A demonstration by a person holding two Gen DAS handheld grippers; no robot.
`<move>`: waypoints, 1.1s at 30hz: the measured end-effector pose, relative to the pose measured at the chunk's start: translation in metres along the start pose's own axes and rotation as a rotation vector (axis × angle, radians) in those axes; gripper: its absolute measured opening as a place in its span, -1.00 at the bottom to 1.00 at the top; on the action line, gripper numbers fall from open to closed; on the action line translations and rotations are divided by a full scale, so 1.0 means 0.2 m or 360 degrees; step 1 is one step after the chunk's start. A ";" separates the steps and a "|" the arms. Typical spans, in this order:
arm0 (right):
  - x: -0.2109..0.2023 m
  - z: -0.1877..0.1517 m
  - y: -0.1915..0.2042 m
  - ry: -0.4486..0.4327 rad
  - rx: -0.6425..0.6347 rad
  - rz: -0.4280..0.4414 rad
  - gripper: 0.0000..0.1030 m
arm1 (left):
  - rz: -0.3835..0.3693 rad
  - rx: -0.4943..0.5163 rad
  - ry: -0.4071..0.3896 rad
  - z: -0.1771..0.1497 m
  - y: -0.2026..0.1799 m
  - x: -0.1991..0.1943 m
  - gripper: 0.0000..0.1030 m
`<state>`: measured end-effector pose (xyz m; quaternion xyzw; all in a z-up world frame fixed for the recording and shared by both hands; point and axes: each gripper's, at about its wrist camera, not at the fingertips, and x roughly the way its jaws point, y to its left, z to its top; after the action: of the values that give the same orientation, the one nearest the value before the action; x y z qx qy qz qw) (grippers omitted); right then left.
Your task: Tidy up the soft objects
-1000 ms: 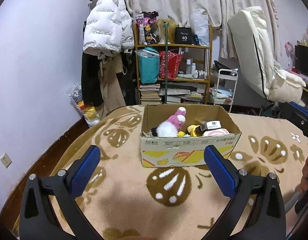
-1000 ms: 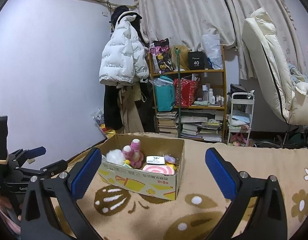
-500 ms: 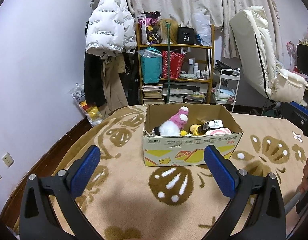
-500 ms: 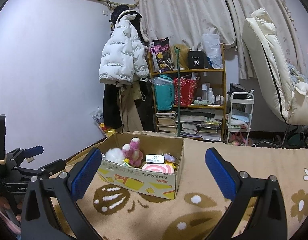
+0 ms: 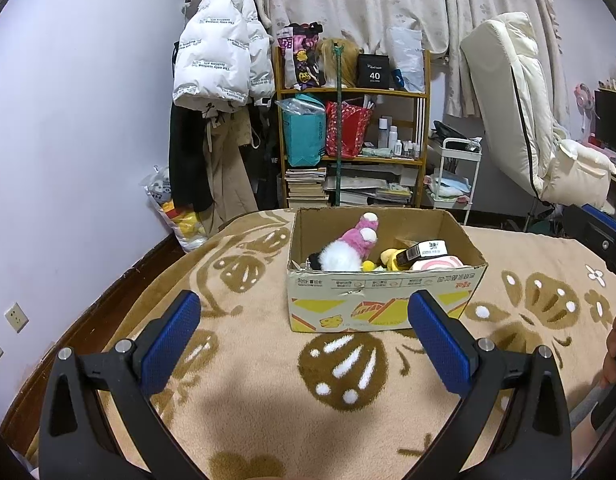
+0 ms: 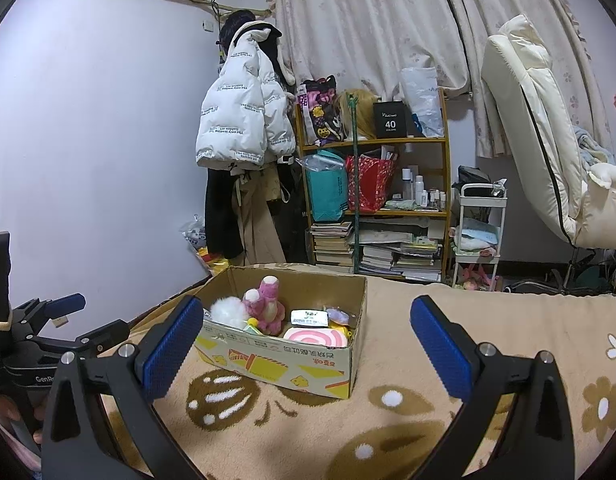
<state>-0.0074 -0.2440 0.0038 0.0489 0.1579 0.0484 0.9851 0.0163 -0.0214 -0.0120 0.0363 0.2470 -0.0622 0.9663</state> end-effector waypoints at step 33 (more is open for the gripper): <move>0.01 -0.05 0.02 0.0031 0.0014 0.0009 1.00 | -0.0004 0.0003 -0.0010 0.00 -0.01 -0.01 0.99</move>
<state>-0.0080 -0.2392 -0.0051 0.0531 0.1677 0.0508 0.9831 0.0148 -0.0234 -0.0120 0.0368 0.2439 -0.0639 0.9670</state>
